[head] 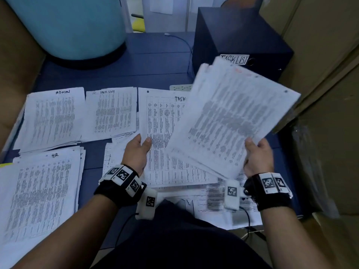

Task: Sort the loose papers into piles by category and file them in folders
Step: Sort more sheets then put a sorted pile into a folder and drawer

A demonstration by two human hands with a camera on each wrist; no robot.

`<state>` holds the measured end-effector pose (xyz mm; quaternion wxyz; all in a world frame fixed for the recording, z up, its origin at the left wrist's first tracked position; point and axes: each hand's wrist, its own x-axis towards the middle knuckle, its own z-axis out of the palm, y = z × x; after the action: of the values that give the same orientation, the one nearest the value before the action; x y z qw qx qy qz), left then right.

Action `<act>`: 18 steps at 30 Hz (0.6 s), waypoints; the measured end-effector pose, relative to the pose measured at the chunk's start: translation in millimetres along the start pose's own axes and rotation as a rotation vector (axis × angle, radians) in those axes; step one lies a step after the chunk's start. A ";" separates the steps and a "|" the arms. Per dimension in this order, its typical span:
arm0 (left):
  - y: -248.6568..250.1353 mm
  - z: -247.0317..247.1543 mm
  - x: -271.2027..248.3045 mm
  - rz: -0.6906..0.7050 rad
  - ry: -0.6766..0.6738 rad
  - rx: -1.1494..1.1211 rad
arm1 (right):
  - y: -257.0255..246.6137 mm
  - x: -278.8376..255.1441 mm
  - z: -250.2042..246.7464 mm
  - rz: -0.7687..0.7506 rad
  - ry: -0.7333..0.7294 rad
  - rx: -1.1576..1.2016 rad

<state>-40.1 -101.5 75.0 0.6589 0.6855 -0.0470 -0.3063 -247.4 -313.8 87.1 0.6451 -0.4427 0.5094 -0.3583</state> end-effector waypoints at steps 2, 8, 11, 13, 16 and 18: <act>-1.3 -3.5 3.0 0.000 -0.004 0.018 | -4.7 7.2 -11.7 -0.001 0.064 0.092; -1.9 -4.6 7.5 -0.054 0.027 0.026 | -11.5 9.8 -30.8 -0.002 0.109 0.135; 0.8 -1.3 4.9 -0.026 0.010 -0.005 | -8.5 7.1 -25.1 0.011 0.046 0.115; -0.1 -1.0 5.3 -0.038 0.008 -0.006 | -2.5 1.4 -14.8 0.021 -0.039 0.076; -2.0 -2.2 6.9 -0.052 -0.005 -0.017 | 9.6 -11.4 5.7 0.044 -0.202 -0.076; -3.1 -5.8 5.7 -0.057 -0.040 -0.017 | 16.7 -20.0 18.4 0.050 -0.302 -0.195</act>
<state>-33.8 -98.7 69.7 0.6545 0.6747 -0.0381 -0.3392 -233.8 -285.9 79.9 0.6771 -0.5390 0.4500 -0.2203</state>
